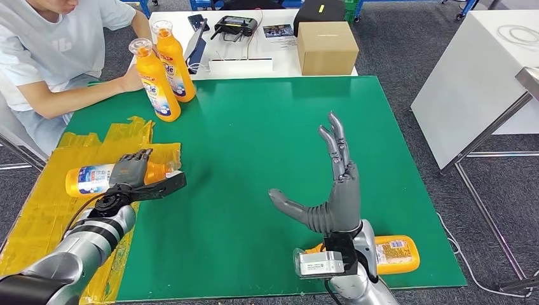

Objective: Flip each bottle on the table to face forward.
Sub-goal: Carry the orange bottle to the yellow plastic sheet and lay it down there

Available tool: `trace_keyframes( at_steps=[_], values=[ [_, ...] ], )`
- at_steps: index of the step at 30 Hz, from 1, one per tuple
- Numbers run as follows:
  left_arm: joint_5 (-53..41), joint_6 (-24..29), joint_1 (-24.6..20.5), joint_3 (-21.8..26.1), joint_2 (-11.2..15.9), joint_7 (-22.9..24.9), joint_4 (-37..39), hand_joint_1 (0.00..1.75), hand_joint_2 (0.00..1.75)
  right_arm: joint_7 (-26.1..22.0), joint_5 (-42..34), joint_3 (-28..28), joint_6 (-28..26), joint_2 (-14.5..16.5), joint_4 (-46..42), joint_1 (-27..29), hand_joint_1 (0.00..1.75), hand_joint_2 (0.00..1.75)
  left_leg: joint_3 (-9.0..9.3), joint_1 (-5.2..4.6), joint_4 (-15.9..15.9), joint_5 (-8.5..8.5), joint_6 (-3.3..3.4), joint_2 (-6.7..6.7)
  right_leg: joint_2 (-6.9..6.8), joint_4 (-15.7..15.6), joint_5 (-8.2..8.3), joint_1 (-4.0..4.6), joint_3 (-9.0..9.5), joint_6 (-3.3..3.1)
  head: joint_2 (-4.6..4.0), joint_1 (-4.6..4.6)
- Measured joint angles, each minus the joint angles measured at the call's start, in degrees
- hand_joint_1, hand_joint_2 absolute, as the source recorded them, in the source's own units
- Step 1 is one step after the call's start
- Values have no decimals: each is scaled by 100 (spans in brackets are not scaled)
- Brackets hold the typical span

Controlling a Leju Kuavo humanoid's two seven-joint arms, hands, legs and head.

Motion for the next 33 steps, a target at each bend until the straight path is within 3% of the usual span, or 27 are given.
trace_keyframes(
  at_steps=[4, 11, 21, 24, 28, 33],
  values=[
    [216, 376, 56, 192, -41, -244, 37, 0, 175, 8, 2, 41, 23, -2, 68, -30, 0, 175, 1, 0, 0, 0, 0, -1, -2, 0, 0, -1, 2, 0, 0, 1],
    [528, 1695, 352, 480, -144, -811, -138, 0, 175, 68, 72, 74, 67, -3, 127, -36, 0, 175, -2, 0, 1, 0, 0, 0, -1, 0, 0, -2, -2, 0, 0, 1],
    [593, 2001, 560, 605, -196, -1040, -405, 0, 175, 89, 111, 78, 67, -4, 171, -30, 0, 175, -2, 0, 1, 0, 0, 0, 0, 0, 0, 0, -4, 0, 0, 1],
    [344, 2219, 903, 772, -268, -1412, -1108, 0, 175, 112, 186, 78, 54, -13, 173, 3, 0, 175, -2, 0, 1, -1, 0, 1, 0, -1, 0, -2, -6, 0, 0, 0],
    [268, 2249, 1598, 1137, -521, -1957, -2625, 0, 175, 251, 484, 72, 4, -56, 172, 159, 0, 175, -8, -2, 1, -5, 2, 1, 0, -3, -3, -7, -9, 1, 0, 2],
    [603, 2236, 2174, 1074, -590, -1640, -4065, 0, 175, 349, 724, 25, -16, -125, 169, 414, 0, 175, -10, -2, 1, -9, 2, 4, 3, -6, -3, -6, -13, 1, 0, 1]
  ],
)
